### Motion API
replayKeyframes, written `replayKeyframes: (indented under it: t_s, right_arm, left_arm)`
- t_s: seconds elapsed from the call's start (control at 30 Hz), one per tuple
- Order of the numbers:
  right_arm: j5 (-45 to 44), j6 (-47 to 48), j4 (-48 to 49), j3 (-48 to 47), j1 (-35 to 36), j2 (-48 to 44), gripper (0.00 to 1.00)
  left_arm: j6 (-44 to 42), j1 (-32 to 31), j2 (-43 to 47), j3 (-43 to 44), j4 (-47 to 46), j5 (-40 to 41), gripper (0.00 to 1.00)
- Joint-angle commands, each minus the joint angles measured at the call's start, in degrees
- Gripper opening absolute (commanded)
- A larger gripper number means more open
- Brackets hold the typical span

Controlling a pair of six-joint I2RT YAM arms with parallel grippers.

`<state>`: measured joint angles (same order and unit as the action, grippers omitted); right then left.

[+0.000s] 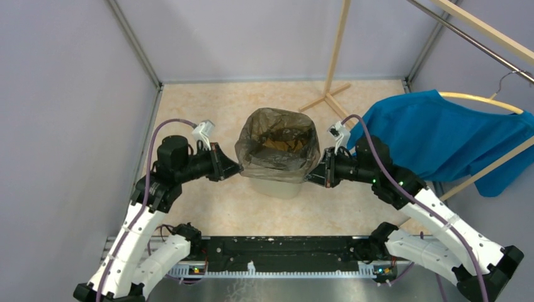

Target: Put the trash bags into the trash bin

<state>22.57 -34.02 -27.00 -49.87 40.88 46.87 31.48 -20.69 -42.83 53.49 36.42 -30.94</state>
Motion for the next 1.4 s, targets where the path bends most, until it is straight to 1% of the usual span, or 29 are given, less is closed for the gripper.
replayKeyframes:
  t_s: [0.0,0.2,0.37,0.53,0.67,0.83,0.9,0.97,1.0,1.07,1.17,1.23,1.3,1.37]
  right_arm:
    - [1.56,2.85,2.24,0.91,0.6,-0.89,0.0]
    - [0.2,4.67,1.51,2.23,0.58,-0.42,0.0]
    - [-2.92,4.98,2.76,4.31,0.58,0.43,0.0]
    - [-6.91,6.5,6.25,6.26,0.6,1.58,0.0]
    - [-9.18,8.41,11.22,9.95,0.59,1.89,0.0]
    - [-9.53,8.43,17.62,14.39,0.64,2.05,0.0]
    - [-9.24,8.23,17.66,14.62,0.59,2.12,0.0]
    - [-9.21,8.48,14.31,13.19,0.6,1.26,0.0]
    - [-8.76,8.73,12.2,12.09,0.62,0.53,0.05]
    - [-5.99,9.4,7.9,9.89,0.58,-1.62,0.18]
    - [2.07,10.44,2.16,6.27,0.87,-3.72,0.37]
    - [5.78,9.88,-0.58,4.67,2.24,-4.74,0.5]
    - [5.91,7.85,-0.13,3.61,5.48,-5.61,0.6]
    - [0.91,6.06,1.8,2.71,9.79,-5.96,0.66]
  left_arm:
    - [0.98,-0.11,2.45,-1.75,-0.24,-2.1,0.1]
    - [1.39,-0.07,3.98,-5.22,0.48,-0.74,0.0]
    - [1.77,-0.1,2.54,-8.15,-0.14,2.6,0.0]
    - [2.76,-0.11,0.49,-12.07,-5.22,5.95,0.0]
    - [5.0,-0.13,-2.44,-14.05,-10.89,3.7,0.0]
    - [5.6,-0.14,-6.05,-15.05,-13.14,1.99,0.0]
    - [5.58,-0.14,-6.13,-15.74,-13.56,2.0,0.0]
    - [5.65,-0.16,-5.81,-16.05,-13.58,2.02,0.0]
    - [5.68,-0.08,-5.64,-16.16,-13.5,2.02,0.0]
    - [5.66,-0.15,-5.17,-16.3,-13.34,2.25,0.0]
    - [5.61,-0.14,-5.07,-16.44,-13.06,2.3,0.0]
    - [5.52,-0.12,-5.23,-16.21,-12.77,2.09,0.0]
    - [5.52,-0.14,-5.33,-15.91,-12.4,1.89,0.0]
    - [5.52,-0.21,-5.14,-15.43,-12.03,1.86,0.0]
